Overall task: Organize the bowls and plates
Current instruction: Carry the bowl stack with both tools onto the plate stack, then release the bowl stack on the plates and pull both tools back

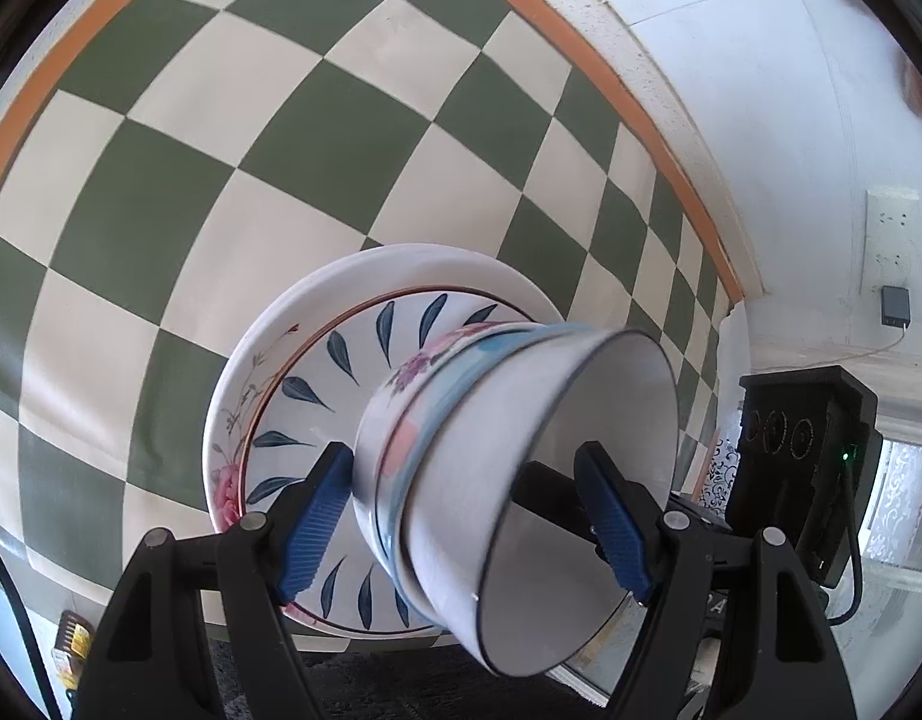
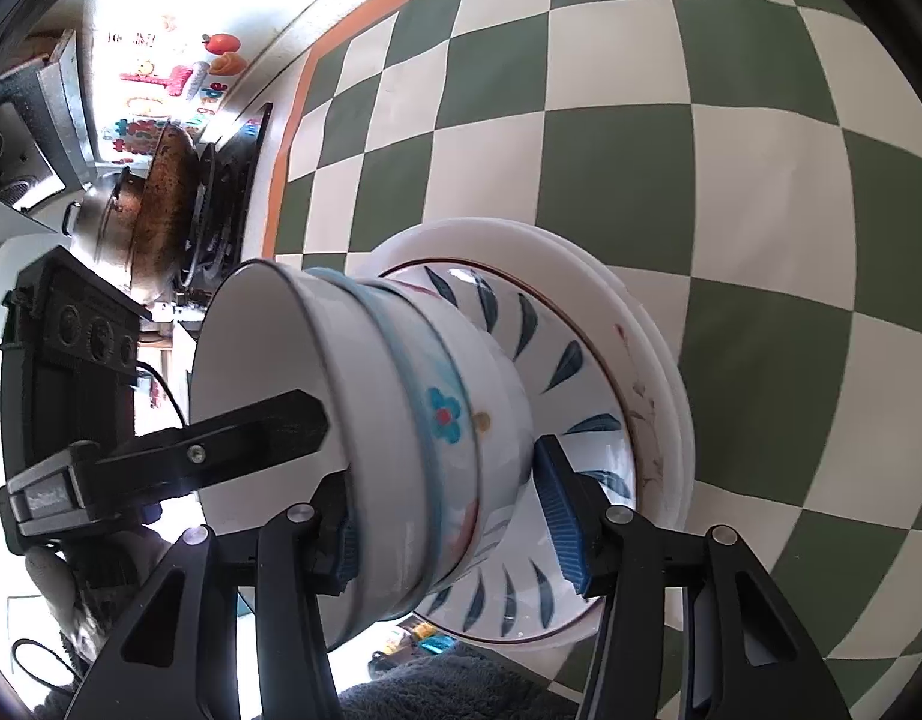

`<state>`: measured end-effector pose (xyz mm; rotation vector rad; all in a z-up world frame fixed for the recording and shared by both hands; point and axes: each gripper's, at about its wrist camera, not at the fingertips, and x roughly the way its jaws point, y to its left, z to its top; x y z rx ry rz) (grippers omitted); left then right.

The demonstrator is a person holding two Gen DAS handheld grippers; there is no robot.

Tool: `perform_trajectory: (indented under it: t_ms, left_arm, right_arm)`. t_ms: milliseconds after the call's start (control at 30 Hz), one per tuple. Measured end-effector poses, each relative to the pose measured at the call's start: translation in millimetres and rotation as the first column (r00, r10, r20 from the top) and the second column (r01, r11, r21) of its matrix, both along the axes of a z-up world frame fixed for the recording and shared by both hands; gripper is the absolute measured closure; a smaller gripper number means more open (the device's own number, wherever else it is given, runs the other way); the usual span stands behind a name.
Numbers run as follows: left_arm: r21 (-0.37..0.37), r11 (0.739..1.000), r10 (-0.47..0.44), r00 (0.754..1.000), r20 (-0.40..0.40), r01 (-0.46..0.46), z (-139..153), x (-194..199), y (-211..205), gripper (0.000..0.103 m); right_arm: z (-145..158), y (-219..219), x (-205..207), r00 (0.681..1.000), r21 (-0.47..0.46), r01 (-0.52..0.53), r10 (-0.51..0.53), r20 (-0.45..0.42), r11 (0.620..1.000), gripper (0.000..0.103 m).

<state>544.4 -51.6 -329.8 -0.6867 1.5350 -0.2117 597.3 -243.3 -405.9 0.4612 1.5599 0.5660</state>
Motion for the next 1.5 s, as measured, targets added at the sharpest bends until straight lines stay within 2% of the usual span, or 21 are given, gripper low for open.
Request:
perform_trajectory:
  t_ms: [67,233,300,467,533,567,600,667,767,867,1000,1167,1233,1367,1500]
  left_arm:
    - [0.061,0.998,-0.012,1.000,0.025,0.010,10,-3,0,0.030]
    - [0.216,0.976,-0.051,0.992,0.112,0.026,42,-19,2,0.029]
    - [0.292,0.956,-0.083,0.985,0.152,0.035,60,-29,0,0.029]
    - [0.403,0.915,-0.124,0.963,0.240,0.018,93,-53,3,0.027]
    - [0.437,0.900,-0.139,0.949,0.284,0.001,104,-61,6,0.015]
    - [0.451,0.893,-0.142,0.941,0.306,-0.012,111,-66,9,0.011]
    - [0.457,0.889,-0.145,0.934,0.326,-0.021,116,-69,11,0.005]
    - [0.469,0.882,-0.149,0.922,0.358,-0.039,127,-74,16,0.004]
    - [0.493,0.867,-0.168,0.890,0.425,-0.072,145,-83,23,0.000]
    - [0.527,0.848,-0.225,0.858,0.462,-0.061,158,-94,24,0.000]
    - [0.536,0.844,-0.267,0.842,0.469,-0.031,171,-110,24,0.000]
    - [0.534,0.846,-0.307,0.811,0.497,-0.007,188,-134,20,0.000]
    - [0.524,0.851,-0.303,0.801,0.516,-0.015,198,-145,20,0.000]
    - [0.537,0.841,-0.307,0.764,0.568,-0.062,228,-179,17,0.000]
    - [0.530,0.842,-0.303,0.722,0.622,-0.103,259,-226,14,0.000]
  right_arm:
    - [4,0,-2,1.000,-0.016,-0.013,0.013,0.019,1.000,0.055]
    - [23,-4,-10,0.996,-0.082,-0.022,0.029,0.087,0.996,0.055]
    - [37,-4,-17,0.992,-0.119,-0.020,0.035,0.125,0.993,0.055]
    - [87,-4,-41,0.965,-0.202,-0.003,0.056,0.255,0.979,0.055]
    - [104,-4,-51,0.955,-0.233,0.008,0.062,0.289,0.972,0.053]
    - [111,-4,-56,0.951,-0.237,0.013,0.061,0.302,0.971,0.047]
    - [120,-3,-63,0.944,-0.247,0.026,0.058,0.326,0.969,0.041]
    - [135,-2,-77,0.931,-0.281,0.051,0.056,0.361,0.958,0.018]
    - [158,-2,-97,0.904,-0.326,0.137,0.016,0.427,0.935,0.011]
    - [181,-1,-120,0.858,-0.346,0.249,-0.041,0.512,0.905,0.007]
    - [201,10,-143,0.814,-0.380,0.332,-0.059,0.578,0.863,0.005]
    - [216,11,-172,0.799,-0.344,0.384,-0.122,0.589,0.857,0.004]
    - [225,11,-185,0.785,-0.329,0.399,-0.133,0.605,0.856,0.004]
    - [253,8,-218,0.742,-0.296,0.432,-0.149,0.653,0.852,0.004]
    - [295,11,-268,0.661,-0.278,0.470,-0.126,0.740,0.838,0.004]
